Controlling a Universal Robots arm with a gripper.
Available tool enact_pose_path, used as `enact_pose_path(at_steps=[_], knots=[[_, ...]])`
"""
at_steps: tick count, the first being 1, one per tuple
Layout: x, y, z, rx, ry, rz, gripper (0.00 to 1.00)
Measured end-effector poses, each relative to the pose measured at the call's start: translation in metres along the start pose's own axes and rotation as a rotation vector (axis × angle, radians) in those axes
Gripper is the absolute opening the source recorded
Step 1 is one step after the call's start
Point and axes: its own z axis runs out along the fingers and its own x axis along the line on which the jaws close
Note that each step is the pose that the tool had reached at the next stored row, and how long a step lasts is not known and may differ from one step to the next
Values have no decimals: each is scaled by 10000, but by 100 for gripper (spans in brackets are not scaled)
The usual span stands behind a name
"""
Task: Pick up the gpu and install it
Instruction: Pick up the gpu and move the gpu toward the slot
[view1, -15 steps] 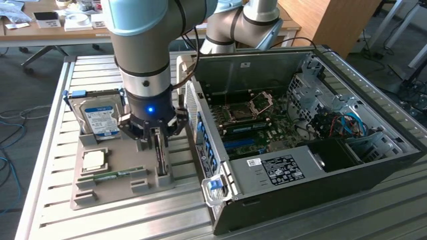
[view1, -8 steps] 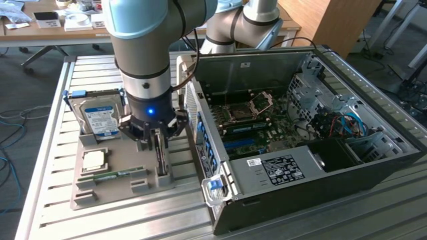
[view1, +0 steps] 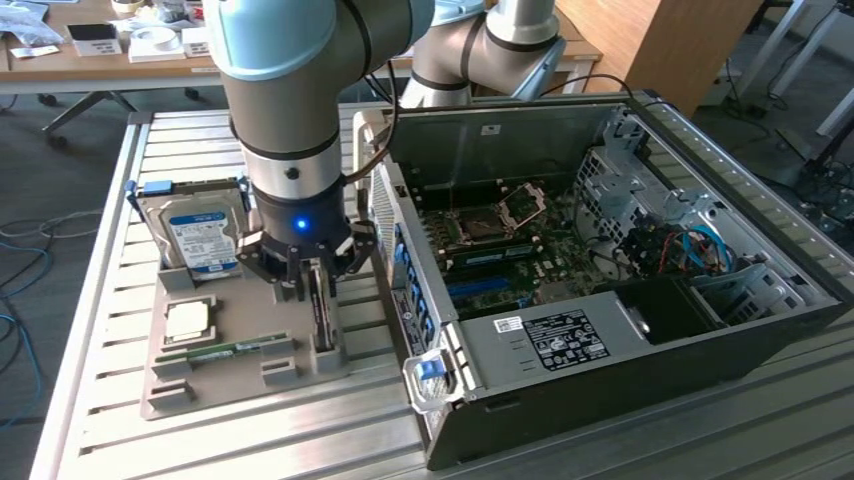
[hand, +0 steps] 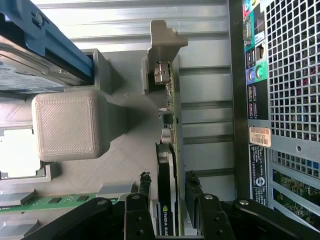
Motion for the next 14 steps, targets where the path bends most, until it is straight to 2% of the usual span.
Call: enact_pose_path(at_steps=[14], knots=[[0,0,11,0,-1,0,42]])
